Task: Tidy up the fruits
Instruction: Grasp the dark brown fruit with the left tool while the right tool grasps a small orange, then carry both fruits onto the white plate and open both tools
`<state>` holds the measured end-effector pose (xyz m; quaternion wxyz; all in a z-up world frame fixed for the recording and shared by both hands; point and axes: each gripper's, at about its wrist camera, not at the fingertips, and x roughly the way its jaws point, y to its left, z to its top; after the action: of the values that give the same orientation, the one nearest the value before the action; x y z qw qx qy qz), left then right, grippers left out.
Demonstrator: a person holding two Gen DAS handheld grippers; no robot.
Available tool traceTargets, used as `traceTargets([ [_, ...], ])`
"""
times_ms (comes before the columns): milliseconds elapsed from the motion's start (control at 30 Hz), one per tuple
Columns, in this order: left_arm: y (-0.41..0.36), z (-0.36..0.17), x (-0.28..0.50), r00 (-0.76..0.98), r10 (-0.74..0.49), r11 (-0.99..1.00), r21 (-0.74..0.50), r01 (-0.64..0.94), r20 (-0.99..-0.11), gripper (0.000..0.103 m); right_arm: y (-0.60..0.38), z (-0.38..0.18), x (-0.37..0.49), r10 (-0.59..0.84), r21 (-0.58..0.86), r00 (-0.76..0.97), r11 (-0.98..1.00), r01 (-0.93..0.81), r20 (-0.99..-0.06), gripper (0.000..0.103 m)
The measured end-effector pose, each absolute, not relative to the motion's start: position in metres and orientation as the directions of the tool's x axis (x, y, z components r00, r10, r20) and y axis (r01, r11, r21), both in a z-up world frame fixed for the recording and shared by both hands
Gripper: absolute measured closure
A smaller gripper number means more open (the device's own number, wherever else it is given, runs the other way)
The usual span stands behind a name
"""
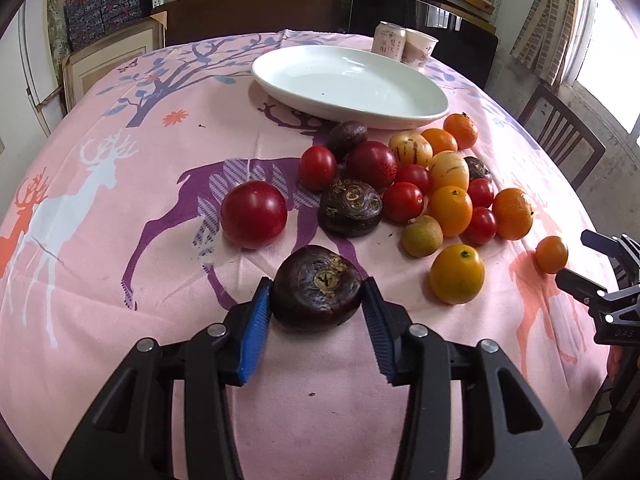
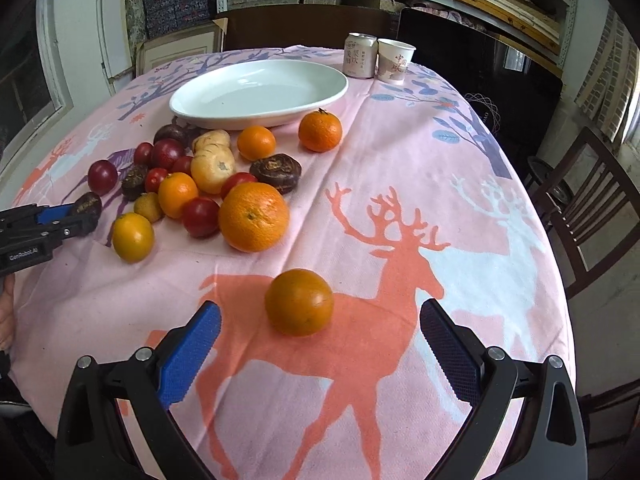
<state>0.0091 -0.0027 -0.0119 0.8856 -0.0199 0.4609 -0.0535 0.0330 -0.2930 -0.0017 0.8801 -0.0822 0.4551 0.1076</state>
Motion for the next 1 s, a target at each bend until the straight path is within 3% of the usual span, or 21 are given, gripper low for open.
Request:
traceTargets([
  [67,-0.005,-0.012,0.009,0.569,-0.120,0.993,-0.086,0.086,-0.814,0.059,-0.293,-0.010,0.039,0.098,-0.051,0.553,0.967,-0.249,-0.828,0.008],
  [100,-0.005,-0.011,0.008,0.570,-0.119,0.993,-0.084,0.088,-0.813,0.059,-0.293,-0.013,0.042,0.096,-0.049,0.546,0.968,-0.245,-0.832,0.023],
  [167,-0.005,-0.009,0.007,0.577,-0.121,0.992,-0.085,0.089,-0.808,0.059,-0.293,-0.019,0.047,0.148,0.010,0.518,0.965,-0.260,-0.843,0.045],
  [233,-0.003,-0.008,0.006,0.582,-0.114,0.993,-0.080,0.084,-0.805,0.059,-0.290,-0.020,0.047,0.175,0.030,0.508,0.959,-0.281,-0.843,0.053],
  [267,-0.002,-0.007,0.006,0.582,-0.111,0.994,-0.078,0.081,-0.806,0.059,-0.288,-0.019,0.046,0.200,0.045,0.500,0.951,-0.305,-0.843,0.066],
  [467,-0.004,0.012,0.012,0.596,-0.133,0.990,-0.076,0.120,-0.792,0.059,-0.290,0.018,0.049,0.333,0.160,0.533,0.925,-0.345,-0.778,0.066],
  [667,-0.021,0.059,0.069,0.671,-0.160,0.983,-0.056,0.174,-0.724,0.058,-0.255,0.073,0.096,0.389,0.120,0.630,0.897,-0.426,-0.672,0.066],
  [800,-0.035,0.051,0.137,0.648,-0.100,0.987,0.005,0.158,-0.755,0.058,-0.221,0.055,0.157,0.331,0.089,0.619,0.917,-0.388,-0.712,0.066],
  [1000,-0.029,0.017,0.178,0.580,-0.072,0.997,-0.037,0.072,-0.811,0.058,-0.198,0.016,0.202,0.319,0.126,0.529,0.921,-0.368,-0.786,0.065],
])
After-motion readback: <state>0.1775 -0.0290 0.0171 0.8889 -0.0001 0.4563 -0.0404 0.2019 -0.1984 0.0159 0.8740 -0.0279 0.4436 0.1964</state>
